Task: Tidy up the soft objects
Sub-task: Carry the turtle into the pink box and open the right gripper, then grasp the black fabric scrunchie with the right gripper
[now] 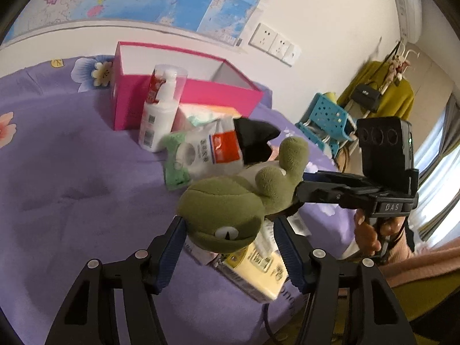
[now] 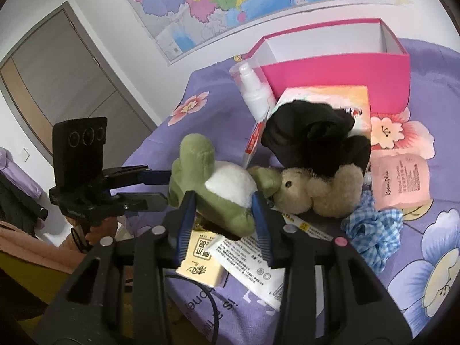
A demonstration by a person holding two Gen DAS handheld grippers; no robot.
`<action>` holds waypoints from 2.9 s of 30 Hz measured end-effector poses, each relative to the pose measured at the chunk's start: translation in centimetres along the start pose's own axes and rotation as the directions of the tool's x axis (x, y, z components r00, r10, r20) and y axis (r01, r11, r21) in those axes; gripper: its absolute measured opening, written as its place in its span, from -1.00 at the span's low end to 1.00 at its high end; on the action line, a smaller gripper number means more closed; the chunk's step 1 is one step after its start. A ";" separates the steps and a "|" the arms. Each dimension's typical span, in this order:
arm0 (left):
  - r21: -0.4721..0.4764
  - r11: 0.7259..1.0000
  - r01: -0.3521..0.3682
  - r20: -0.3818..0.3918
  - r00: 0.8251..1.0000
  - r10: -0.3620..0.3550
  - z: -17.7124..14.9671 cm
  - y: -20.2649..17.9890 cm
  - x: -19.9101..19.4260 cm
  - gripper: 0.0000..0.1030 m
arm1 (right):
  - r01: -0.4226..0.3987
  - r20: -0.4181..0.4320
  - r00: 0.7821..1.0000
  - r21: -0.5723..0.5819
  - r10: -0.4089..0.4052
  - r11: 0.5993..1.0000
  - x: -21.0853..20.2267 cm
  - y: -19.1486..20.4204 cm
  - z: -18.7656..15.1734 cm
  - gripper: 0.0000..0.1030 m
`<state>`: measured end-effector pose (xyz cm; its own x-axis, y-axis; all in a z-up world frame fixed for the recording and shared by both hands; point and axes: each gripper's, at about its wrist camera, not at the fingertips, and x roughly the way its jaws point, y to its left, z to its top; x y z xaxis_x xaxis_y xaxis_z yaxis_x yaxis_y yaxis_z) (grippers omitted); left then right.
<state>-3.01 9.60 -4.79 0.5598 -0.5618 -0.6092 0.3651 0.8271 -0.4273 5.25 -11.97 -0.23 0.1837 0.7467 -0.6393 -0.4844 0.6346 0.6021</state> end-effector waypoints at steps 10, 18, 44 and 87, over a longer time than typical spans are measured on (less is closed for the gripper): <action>0.117 0.993 -0.033 0.171 0.985 0.012 5.6 -3.8 -4.1 0.23 | 0.010 0.134 0.991 -0.094 0.002 0.996 -4.9 2.4 4.2 -0.18; 0.172 0.978 -0.121 0.224 0.971 0.081 11.8 -4.7 -2.8 0.23 | 0.054 0.223 0.975 -0.122 -0.026 0.991 -6.5 1.2 10.2 -0.18; 0.008 0.961 -0.276 0.077 0.959 0.275 20.3 4.5 5.5 0.18 | 0.131 0.009 0.991 0.110 -0.133 0.985 7.1 -9.4 18.9 -0.01; 0.122 0.981 -0.153 0.024 0.988 0.151 7.3 -2.6 5.7 0.21 | 0.290 -0.016 0.955 -0.132 -0.295 0.948 1.6 -3.4 5.5 0.21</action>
<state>4.66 4.42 -2.27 0.6265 -0.4297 -0.6503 0.3629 0.8992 -0.2445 11.91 -11.86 -0.71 0.3046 0.5233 -0.7958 -0.5189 0.7918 0.3221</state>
